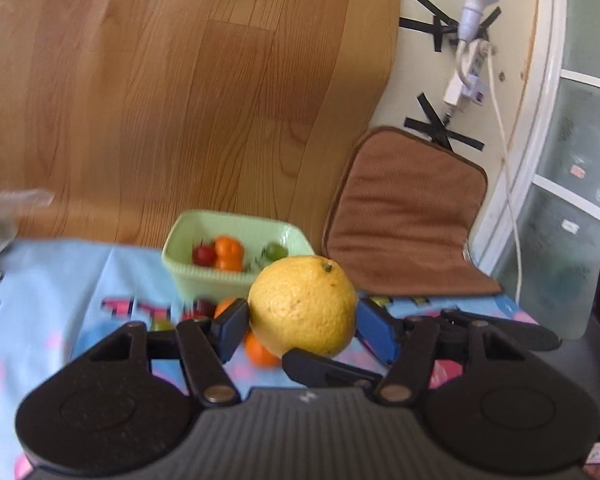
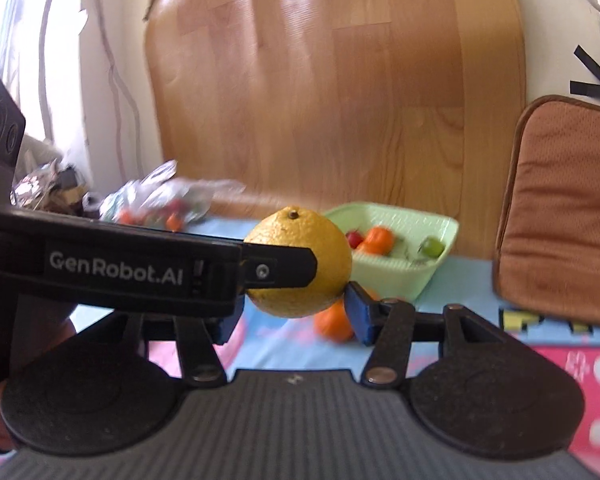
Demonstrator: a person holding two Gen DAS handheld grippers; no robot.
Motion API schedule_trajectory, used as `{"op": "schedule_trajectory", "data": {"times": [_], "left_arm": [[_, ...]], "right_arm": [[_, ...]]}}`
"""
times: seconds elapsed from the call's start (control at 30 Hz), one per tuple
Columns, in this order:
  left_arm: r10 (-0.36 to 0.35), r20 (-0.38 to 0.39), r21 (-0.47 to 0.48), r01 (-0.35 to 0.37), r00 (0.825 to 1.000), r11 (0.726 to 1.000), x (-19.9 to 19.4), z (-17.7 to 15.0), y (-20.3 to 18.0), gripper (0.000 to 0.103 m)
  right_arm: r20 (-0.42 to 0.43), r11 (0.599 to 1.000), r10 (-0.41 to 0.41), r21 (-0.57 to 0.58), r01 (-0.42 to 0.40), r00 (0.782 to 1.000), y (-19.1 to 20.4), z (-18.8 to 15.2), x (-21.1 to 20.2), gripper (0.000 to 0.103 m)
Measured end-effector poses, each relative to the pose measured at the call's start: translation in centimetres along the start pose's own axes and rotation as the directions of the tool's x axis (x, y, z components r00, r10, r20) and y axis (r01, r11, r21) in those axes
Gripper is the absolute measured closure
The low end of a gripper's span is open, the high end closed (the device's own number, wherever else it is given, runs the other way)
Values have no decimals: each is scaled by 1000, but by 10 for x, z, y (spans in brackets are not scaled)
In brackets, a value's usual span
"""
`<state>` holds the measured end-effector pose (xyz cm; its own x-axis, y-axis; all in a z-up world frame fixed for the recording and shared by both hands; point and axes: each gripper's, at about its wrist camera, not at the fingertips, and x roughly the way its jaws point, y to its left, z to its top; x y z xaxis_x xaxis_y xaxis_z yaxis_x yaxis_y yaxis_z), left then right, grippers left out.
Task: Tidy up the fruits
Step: 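Carry the grapefruit with both tools into the green basket and release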
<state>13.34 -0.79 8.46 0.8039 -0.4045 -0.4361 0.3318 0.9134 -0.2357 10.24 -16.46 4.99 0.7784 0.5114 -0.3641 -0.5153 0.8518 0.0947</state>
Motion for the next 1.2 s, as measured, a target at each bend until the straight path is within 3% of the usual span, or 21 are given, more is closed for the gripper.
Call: {"op": "schedule_trajectory", "data": {"times": [0.17,0.3,0.4,0.5,0.73,0.87,0.97,1.03,1.2], "left_arm": [[-28,-49,-20,27,998,999,77,39,17,44],[-18,-95,-15,16,995,1000,127,46,25,52],[-26,-96,19,28,995,999,141,45,23,50],[-12,-65,70,16,998,997,133,45,21,51],[3,-7,-35,-4,1000,999,69,39,52,51],[53,-10,-108,-54,999,993,35,17,72,51],[52,-32,-154,-56,998,986,21,-3,77,51],[20,-59,-127,-28,998,992,21,-14,67,51],[-7,-109,56,13,994,998,38,-33,27,49]], "right_arm": [[-17,997,-51,56,52,999,-50,23,53,46],[-53,992,-86,86,91,995,-77,23,89,48],[-47,994,-65,81,68,997,-82,23,103,54],[-7,995,-96,40,96,995,-77,22,100,54],[36,986,-58,160,52,998,-90,23,62,55],[-17,974,-3,227,7,1000,-85,8,44,75],[-74,978,11,209,5,997,-74,-7,39,81],[-98,984,6,179,12,995,-65,-16,36,81],[-136,984,31,179,-7,990,-64,-24,39,80]]}}
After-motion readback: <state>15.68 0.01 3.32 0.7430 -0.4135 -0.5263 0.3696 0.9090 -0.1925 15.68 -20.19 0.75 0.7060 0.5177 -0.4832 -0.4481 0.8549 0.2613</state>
